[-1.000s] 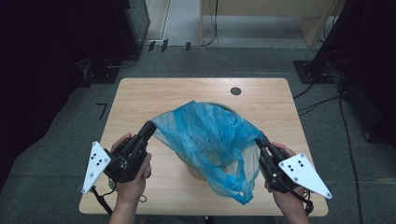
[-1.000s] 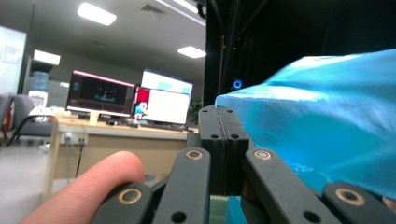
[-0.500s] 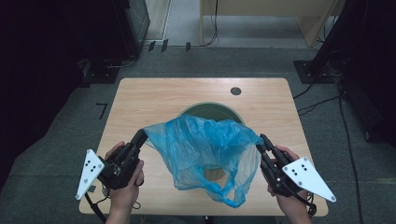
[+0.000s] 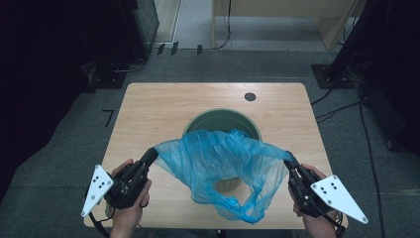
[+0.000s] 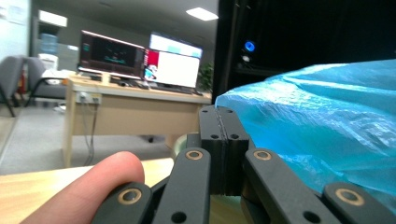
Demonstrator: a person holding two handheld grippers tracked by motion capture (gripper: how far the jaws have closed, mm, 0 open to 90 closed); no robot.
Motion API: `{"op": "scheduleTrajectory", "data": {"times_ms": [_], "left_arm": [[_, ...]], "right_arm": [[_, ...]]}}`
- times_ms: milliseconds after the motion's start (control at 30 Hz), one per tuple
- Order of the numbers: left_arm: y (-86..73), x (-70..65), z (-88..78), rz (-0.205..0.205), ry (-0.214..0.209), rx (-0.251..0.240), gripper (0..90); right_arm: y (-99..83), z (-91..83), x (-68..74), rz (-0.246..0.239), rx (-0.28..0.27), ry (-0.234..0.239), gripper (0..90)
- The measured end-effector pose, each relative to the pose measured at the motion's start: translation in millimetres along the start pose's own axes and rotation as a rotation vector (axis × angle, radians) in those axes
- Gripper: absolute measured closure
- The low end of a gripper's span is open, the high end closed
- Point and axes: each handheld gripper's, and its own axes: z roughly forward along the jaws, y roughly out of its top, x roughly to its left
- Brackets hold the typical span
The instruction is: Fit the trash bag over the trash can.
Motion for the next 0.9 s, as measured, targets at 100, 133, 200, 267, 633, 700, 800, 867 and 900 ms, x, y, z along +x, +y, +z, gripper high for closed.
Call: {"op": "scheduleTrajectory", "data": {"times_ms": [100,133,200,267,633,700,800,867,900], "left_arm": [[-11.6,-4.8,-6.8,-0.01,-0.036,0.018,90.0],[-15.8,-5.9,-8.2,-0.008,-0.039,0.027,90.0],[-22.2,-5.1,-8.8,-0.006,-0.03,0.059,90.0],[-25.8,-1.5,-7.0,-0.02,-0.005,0.067,90.0],[-32.3,28.0,41.0,-0.026,0.113,0.105,90.0],[-31.8,32.7,50.4,-0.046,0.123,0.113,90.0],[-34.9,37.0,64.6,-0.056,0.137,0.133,90.0],[-41.6,40.6,72.3,-0.08,0.147,0.151,90.0],[-46.0,42.6,75.4,-0.101,0.15,0.156,90.0]], "right_arm": [[-9.1,-3.7,0.1,0.005,0.023,-0.001,90.0],[-11.7,-5.1,0.7,0.0,0.025,0.004,90.0],[-16.8,-7.0,1.7,-0.027,0.035,-0.002,90.0],[-22.5,-5.4,0.5,-0.038,0.052,-0.017,90.0],[-41.4,58.9,-11.7,0.0,0.128,-0.088,90.0],[-38.8,68.2,-13.3,0.025,0.129,-0.079,90.0],[-35.1,84.5,-11.7,0.028,0.137,-0.062,90.0],[-37.1,94.3,-9.7,0.035,0.143,-0.061,90.0],[-38.4,96.7,-8.7,0.04,0.149,-0.059,90.0]]}}
